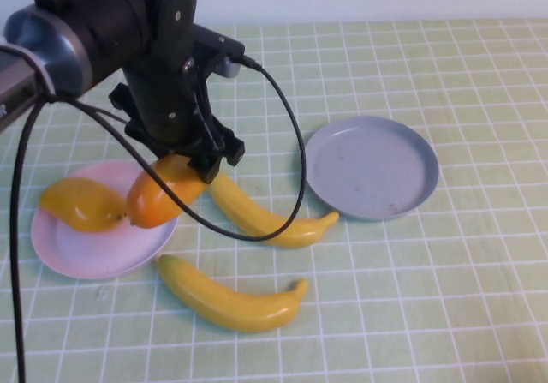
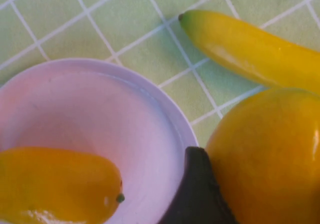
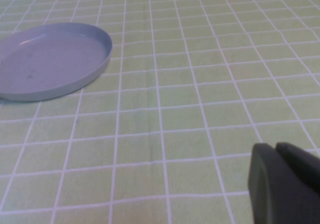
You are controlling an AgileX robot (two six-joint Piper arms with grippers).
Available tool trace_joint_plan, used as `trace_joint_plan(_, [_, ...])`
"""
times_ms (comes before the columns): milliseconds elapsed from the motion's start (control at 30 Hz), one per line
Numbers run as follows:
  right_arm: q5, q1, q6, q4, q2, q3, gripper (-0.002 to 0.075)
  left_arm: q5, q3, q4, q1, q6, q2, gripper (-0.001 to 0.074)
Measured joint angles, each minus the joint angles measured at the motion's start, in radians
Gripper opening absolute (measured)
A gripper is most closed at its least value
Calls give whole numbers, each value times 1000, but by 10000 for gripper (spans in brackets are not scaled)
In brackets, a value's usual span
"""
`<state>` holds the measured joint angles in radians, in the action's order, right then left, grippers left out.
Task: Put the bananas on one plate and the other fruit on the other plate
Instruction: Put one type of fruit in the left plate
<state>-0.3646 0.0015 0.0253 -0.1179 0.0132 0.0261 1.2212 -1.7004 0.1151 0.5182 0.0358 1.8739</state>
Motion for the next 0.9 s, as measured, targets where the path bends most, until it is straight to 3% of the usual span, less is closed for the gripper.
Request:
trace_joint_plan(333, [0, 0, 0, 0, 0, 0, -16, -216, 315, 6, -54, -45, -112, 446])
trace_joint_plan(600, [0, 0, 0, 0, 0, 0, -16, -266, 329, -13, -155, -49, -83, 446])
trace_joint_plan(900, [0, 0, 0, 0, 0, 0, -16, -259, 329, -9, -164, -44, -41, 446])
